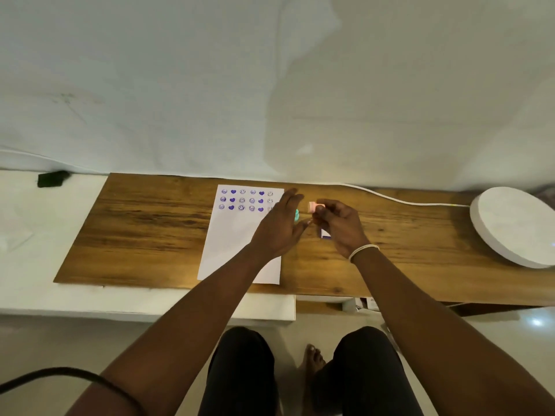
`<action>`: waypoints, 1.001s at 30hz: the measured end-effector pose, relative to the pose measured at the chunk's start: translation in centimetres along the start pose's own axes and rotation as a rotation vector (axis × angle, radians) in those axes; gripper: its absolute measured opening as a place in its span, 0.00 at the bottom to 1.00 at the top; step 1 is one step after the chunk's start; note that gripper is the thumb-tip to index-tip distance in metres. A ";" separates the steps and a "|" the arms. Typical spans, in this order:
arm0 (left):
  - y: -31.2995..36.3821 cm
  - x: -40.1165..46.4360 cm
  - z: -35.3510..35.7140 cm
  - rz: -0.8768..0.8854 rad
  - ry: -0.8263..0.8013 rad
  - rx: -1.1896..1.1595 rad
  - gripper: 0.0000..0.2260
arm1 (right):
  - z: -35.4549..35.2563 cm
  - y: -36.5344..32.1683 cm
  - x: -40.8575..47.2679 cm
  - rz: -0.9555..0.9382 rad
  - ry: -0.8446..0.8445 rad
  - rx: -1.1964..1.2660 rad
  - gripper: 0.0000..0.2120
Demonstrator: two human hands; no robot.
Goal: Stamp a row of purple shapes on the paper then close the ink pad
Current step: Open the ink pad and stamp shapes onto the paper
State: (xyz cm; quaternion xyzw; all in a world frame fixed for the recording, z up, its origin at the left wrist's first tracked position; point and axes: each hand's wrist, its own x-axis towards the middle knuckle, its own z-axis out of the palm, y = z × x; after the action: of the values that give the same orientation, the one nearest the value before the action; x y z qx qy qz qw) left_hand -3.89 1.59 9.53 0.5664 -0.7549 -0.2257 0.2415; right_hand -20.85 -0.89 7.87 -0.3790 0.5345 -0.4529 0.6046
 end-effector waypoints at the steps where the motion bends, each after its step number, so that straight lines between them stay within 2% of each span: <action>1: 0.5 0.2 -0.4 0.016 0.007 -0.034 0.24 | 0.0 -0.4 -0.3 0.029 -0.016 0.091 0.08; 4: 1.9 0.5 -1.8 0.044 0.040 -0.137 0.20 | 0.4 -2.1 -1.4 0.052 -0.092 0.280 0.09; 8: 3.6 0.6 -3.8 0.109 0.140 -0.219 0.15 | 1.1 -4.7 -3.0 0.027 -0.168 0.334 0.11; 13: 5.1 0.2 -5.5 0.143 0.214 -0.246 0.14 | 1.4 -6.9 -4.5 -0.020 -0.196 0.290 0.14; 18: 5.8 -0.7 -6.0 0.152 0.220 -0.239 0.13 | 0.9 -7.4 -5.6 -0.029 -0.210 0.236 0.14; 22: 6.4 -1.0 -6.0 0.120 0.208 -0.202 0.13 | 0.6 -7.6 -6.0 -0.064 -0.211 0.170 0.21; 27: 6.4 -1.0 -6.1 0.097 0.194 -0.194 0.13 | 0.4 -7.9 -6.1 -0.112 -0.185 0.063 0.14; 30: 6.5 -0.9 -6.3 0.046 0.198 -0.211 0.12 | 0.5 -8.2 -6.0 -0.156 -0.166 -0.015 0.13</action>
State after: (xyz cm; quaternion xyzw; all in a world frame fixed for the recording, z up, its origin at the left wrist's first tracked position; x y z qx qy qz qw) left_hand -4.56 3.69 18.36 0.5399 -0.7123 -0.2412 0.3781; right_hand -21.65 2.36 17.51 -0.4602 0.4547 -0.4615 0.6070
